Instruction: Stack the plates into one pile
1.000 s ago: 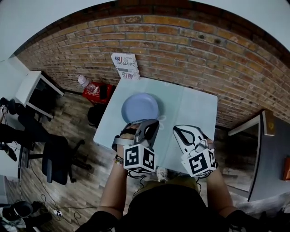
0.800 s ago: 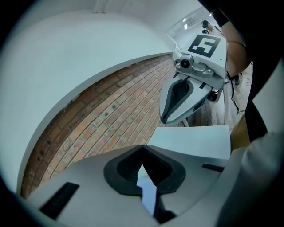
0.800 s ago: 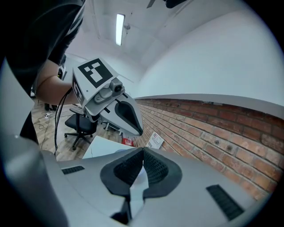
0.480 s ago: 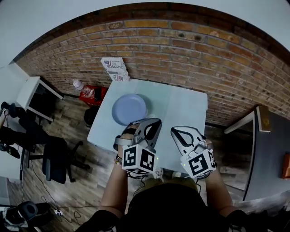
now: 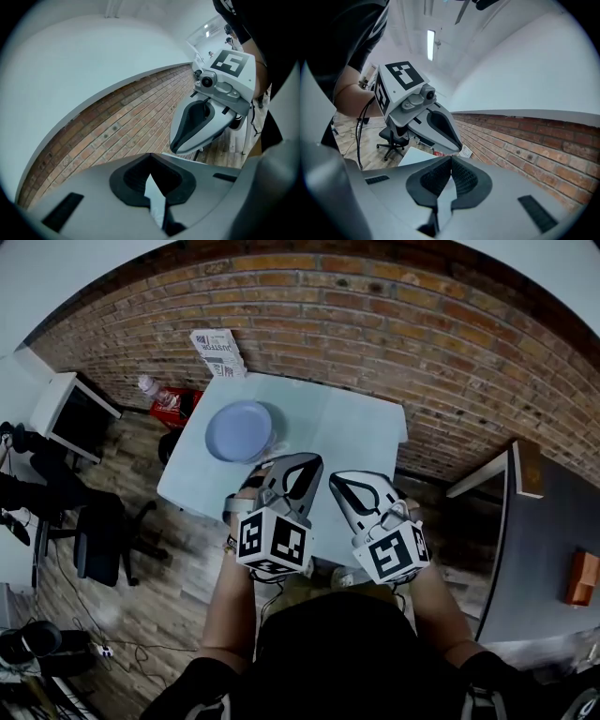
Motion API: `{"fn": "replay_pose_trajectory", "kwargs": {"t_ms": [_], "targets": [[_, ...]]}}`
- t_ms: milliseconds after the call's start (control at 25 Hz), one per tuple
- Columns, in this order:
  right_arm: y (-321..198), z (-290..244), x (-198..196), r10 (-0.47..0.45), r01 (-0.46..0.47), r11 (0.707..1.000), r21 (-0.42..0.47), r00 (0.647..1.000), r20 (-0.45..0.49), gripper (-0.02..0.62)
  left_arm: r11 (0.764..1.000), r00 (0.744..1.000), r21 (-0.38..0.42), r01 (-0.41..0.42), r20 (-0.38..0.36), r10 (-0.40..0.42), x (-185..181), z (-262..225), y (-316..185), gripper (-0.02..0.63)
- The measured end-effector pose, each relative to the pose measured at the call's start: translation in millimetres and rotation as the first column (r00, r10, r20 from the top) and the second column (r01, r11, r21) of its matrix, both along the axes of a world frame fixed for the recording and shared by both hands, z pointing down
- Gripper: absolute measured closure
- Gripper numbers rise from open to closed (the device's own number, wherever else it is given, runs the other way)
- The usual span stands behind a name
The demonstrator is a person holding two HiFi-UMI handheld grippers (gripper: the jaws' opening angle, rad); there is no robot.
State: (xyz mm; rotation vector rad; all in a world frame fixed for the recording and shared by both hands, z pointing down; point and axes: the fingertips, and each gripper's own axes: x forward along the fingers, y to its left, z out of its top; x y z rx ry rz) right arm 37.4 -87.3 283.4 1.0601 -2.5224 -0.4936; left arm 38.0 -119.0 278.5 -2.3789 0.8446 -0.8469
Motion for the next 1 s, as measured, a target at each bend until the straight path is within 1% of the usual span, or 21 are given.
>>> {"fn": "replay_pose_trajectory", "kwargs": {"t_ms": [120, 320, 520, 600, 720, 1000], "targets": [[9.6, -5.2, 14.7, -0.009, 0.009, 1.000, 0.019, 1.000, 0.011, 0.561, 1.000, 1.000, 0.015, 0.005, -0.009, -0.004, 17.6, -3.5, 12.0, 0.584], [20.7, -2.9, 43.7, 0.016, -0.017, 1.000, 0.023, 0.999, 0.032, 0.561, 0.999, 0.999, 0.025, 0.030, -0.024, -0.030, 34.9, -3.9, 25.4, 0.584], [26.4, -1.2, 65.8, 0.027, -0.027, 0.999, 0.035, 0.999, 0.020, 0.561, 0.997, 0.998, 0.050, 0.053, -0.034, -0.051, 51.1, -5.5, 27.8, 0.583], [27.5, -3.4, 70.3, 0.032, -0.033, 0.999, 0.042, 0.999, 0.027, 0.561, 0.997, 0.998, 0.059, 0.049, -0.033, -0.047, 55.9, -6.2, 29.4, 0.584], [27.4, -8.2, 73.7, 0.040, -0.041, 0.997, 0.058, 0.999, 0.013, 0.561, 0.997, 0.999, 0.070, 0.042, -0.038, -0.040, 59.3, -9.1, 29.4, 0.584], [29.6, -13.6, 74.1, 0.045, -0.046, 0.997, 0.066, 0.999, 0.016, 0.561, 0.997, 0.999, 0.065, 0.030, -0.039, -0.027, 60.6, -12.4, 29.2, 0.584]]}}
